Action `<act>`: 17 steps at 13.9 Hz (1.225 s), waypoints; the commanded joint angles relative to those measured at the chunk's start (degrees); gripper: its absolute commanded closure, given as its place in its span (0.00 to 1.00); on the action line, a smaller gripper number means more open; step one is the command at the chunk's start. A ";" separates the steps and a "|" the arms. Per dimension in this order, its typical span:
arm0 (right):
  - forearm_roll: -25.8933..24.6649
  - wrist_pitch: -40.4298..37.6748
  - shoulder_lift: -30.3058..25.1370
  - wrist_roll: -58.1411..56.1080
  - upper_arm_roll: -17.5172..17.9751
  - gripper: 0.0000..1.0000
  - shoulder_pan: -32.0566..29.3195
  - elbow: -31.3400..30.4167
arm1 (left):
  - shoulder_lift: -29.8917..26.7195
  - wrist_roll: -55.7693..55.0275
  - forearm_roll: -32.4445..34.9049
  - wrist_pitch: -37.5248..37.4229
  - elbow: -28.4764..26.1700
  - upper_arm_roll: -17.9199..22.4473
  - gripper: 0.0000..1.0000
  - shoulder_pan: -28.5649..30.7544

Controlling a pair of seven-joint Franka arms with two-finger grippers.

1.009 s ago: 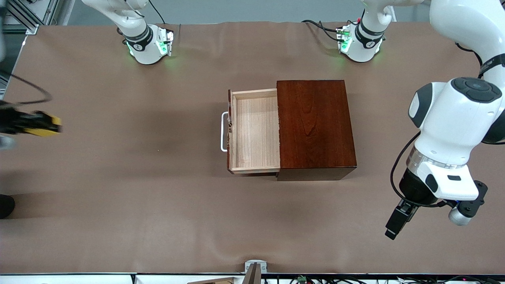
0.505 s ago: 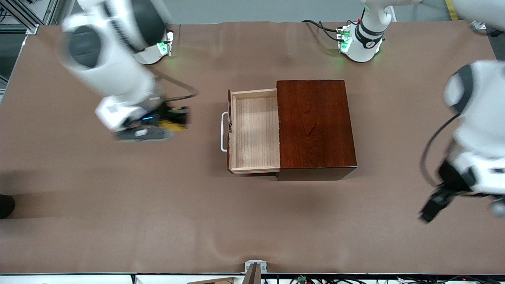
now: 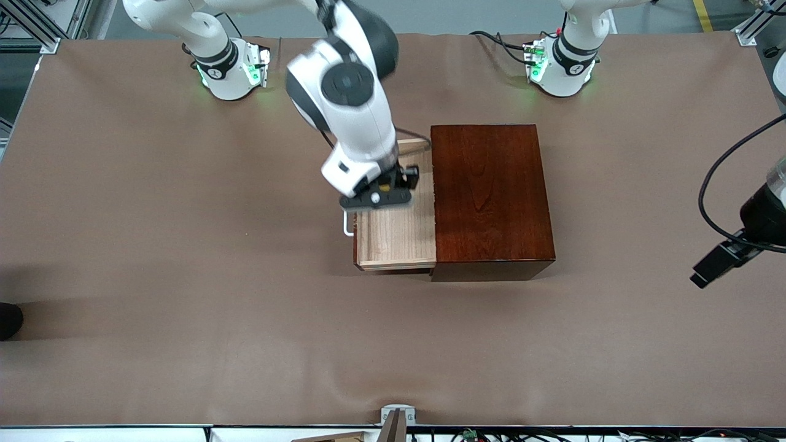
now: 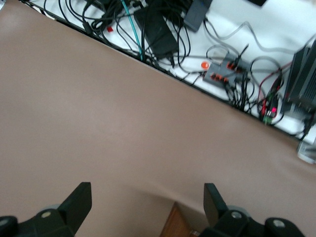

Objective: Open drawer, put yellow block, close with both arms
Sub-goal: 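Lower the cube into the drawer and open the right gripper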

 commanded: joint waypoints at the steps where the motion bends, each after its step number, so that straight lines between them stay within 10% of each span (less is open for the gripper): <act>1: 1.48 5.73 3.34 -0.67 -0.48 1.00 -0.11 -0.27 | -3.48 4.68 -0.92 -5.71 -2.01 0.07 0.00 0.45; 8: 1.48 13.23 7.29 0.29 -0.48 0.99 -0.38 -3.19 | -11.92 20.82 -7.77 -12.31 -9.75 -1.60 0.00 0.71; 10: 2.17 14.54 8.00 0.47 -0.40 0.69 0.06 -3.28 | -12.54 23.31 -8.04 -13.37 -10.01 -1.43 0.00 1.59; 11: 4.27 14.72 8.09 0.47 -0.39 0.24 0.24 -3.28 | -13.59 25.06 -8.13 -14.33 -10.18 -0.12 0.00 0.98; 12: 5.77 14.55 8.00 0.04 -0.39 0.00 0.32 -3.19 | -14.47 26.99 -8.13 -15.65 -10.27 2.59 0.00 -0.94; 17: 6.05 1.74 -0.32 -0.58 -0.48 0.00 -1.95 -2.49 | -19.82 33.86 -13.05 -20.67 -14.30 15.34 0.00 -10.00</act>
